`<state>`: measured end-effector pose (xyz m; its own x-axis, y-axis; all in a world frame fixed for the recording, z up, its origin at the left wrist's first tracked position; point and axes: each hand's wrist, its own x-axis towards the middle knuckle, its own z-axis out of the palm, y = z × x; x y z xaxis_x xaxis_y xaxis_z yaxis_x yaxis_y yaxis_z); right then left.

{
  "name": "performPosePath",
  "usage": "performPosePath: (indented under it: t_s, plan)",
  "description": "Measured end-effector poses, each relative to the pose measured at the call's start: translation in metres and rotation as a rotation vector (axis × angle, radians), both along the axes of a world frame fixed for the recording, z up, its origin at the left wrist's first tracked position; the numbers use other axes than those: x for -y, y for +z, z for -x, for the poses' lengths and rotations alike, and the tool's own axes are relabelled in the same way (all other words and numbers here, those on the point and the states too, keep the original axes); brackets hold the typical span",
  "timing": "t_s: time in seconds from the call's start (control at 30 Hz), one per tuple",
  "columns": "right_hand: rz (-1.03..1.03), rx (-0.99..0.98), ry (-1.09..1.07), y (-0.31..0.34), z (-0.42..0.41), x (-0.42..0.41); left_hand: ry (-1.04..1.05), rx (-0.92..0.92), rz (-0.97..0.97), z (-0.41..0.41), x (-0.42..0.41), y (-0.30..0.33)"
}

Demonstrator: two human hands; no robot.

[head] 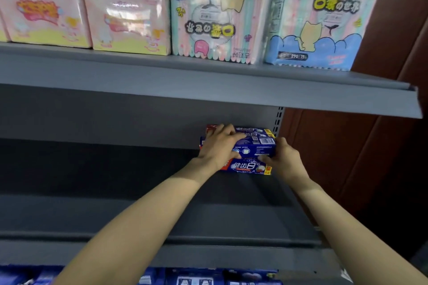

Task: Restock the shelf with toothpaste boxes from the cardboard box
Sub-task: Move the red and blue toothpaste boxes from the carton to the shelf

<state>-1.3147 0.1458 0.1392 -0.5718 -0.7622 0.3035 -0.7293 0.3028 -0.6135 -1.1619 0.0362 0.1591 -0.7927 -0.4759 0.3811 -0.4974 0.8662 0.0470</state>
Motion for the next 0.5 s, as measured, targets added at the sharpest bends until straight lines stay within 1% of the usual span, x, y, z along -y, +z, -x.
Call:
performPosePath:
  t_s: [0.1,0.13,0.23,0.27,0.3,0.33,0.4,0.43,0.5]
  plan:
    - [0.082,0.148,0.043,0.007,-0.006,-0.006,0.005,-0.033,0.104,-0.004,-0.002,0.000]
    - [0.109,0.239,0.061,0.009,-0.007,-0.007,-0.003,-0.048,0.146,-0.006,-0.002,0.000]
    - [0.208,0.681,0.172,0.016,-0.008,-0.005,-0.089,-0.075,0.314,-0.010,-0.002,0.000]
    - [0.250,0.808,0.212,0.017,-0.006,-0.004,-0.090,-0.078,0.344,-0.011,0.000,0.000]
    - [0.293,0.900,0.255,0.017,-0.005,-0.004,-0.052,-0.045,0.332,-0.012,0.001,0.002]
    - [0.328,0.949,0.294,0.017,-0.002,-0.003,0.010,-0.031,0.292,-0.014,0.004,0.002]
    - [0.383,0.994,0.363,0.014,0.001,-0.002,0.167,-0.040,0.126,-0.022,0.012,0.003]
    - [0.407,1.005,0.387,0.011,0.004,-0.001,0.219,-0.074,0.023,-0.026,0.015,0.004]
    - [0.436,1.005,0.419,0.008,0.007,0.001,0.251,-0.186,-0.222,-0.033,0.020,0.003]
